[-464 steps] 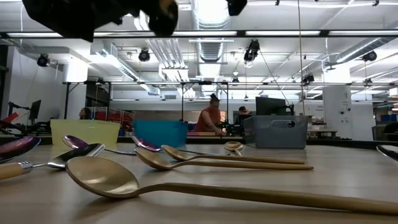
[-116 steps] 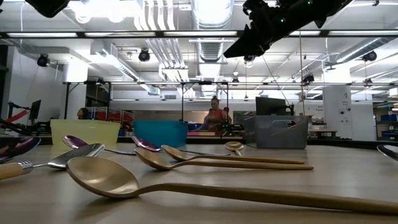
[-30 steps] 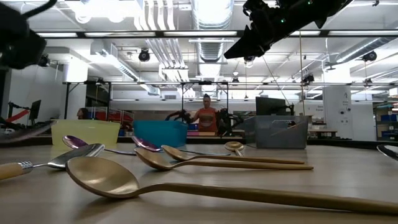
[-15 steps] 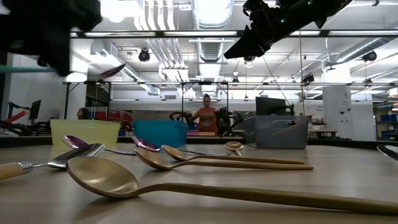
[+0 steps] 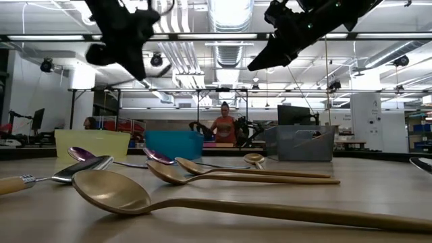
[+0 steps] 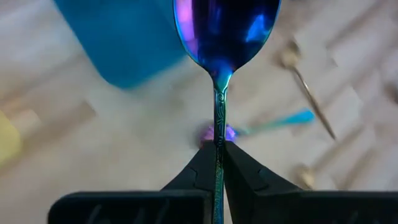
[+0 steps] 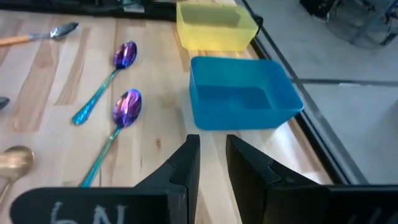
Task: Sort silverware by color (type)
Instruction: Put the blue spoon into the blue bin
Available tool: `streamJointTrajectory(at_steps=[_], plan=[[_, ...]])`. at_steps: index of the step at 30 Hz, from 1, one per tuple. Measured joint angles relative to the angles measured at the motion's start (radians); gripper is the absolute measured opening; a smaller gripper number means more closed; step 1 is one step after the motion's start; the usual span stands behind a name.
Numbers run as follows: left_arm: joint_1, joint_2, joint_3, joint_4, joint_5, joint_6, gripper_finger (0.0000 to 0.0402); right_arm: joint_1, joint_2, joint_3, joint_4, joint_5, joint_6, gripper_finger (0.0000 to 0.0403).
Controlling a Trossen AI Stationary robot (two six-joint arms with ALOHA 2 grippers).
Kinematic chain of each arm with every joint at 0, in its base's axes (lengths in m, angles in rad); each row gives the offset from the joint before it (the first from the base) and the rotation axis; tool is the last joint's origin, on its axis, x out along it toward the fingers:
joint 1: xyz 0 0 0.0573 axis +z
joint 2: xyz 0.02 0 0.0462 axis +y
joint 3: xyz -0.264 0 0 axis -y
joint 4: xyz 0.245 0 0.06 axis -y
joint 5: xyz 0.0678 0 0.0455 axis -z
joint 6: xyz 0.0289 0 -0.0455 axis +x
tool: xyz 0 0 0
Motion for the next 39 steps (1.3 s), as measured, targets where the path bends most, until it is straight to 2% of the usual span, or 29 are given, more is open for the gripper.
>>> streamJointTrajectory(at_steps=[2,6,8,11,16,20,24,31,39], plan=[[0.140,0.012,0.000,0.021,0.090,0.082,0.0000,0.000,-0.003,0.000,-0.023,0.000,0.010,0.0068],[0.396,0.078,0.000,0.053,0.268,0.124,0.0000,0.000,-0.025,0.000,-0.093,0.000,0.029,0.0068],[0.484,0.121,0.011,0.063,0.323,0.171,0.0000,0.000,-0.039,0.004,-0.137,0.000,0.042,0.0068],[0.557,0.197,0.054,0.059,0.348,0.238,0.0000,0.000,-0.064,0.004,-0.185,0.000,0.050,0.0068],[0.572,0.328,0.206,0.037,0.360,0.325,0.0000,0.000,-0.090,0.003,-0.233,0.000,0.074,0.0068],[0.559,0.440,0.346,-0.068,0.363,0.425,0.0000,0.000,-0.093,0.001,-0.255,0.000,0.075,0.0068],[0.539,0.532,0.432,-0.167,0.355,0.466,0.0000,0.000,-0.092,0.001,-0.291,0.000,0.077,0.0068],[0.517,0.582,0.485,-0.224,0.268,0.471,0.0000,0.000,-0.092,0.001,-0.308,0.000,0.100,0.0068],[0.507,0.582,0.486,-0.239,0.262,0.409,0.0000,0.000,-0.092,0.000,-0.308,0.000,0.100,0.0068]])
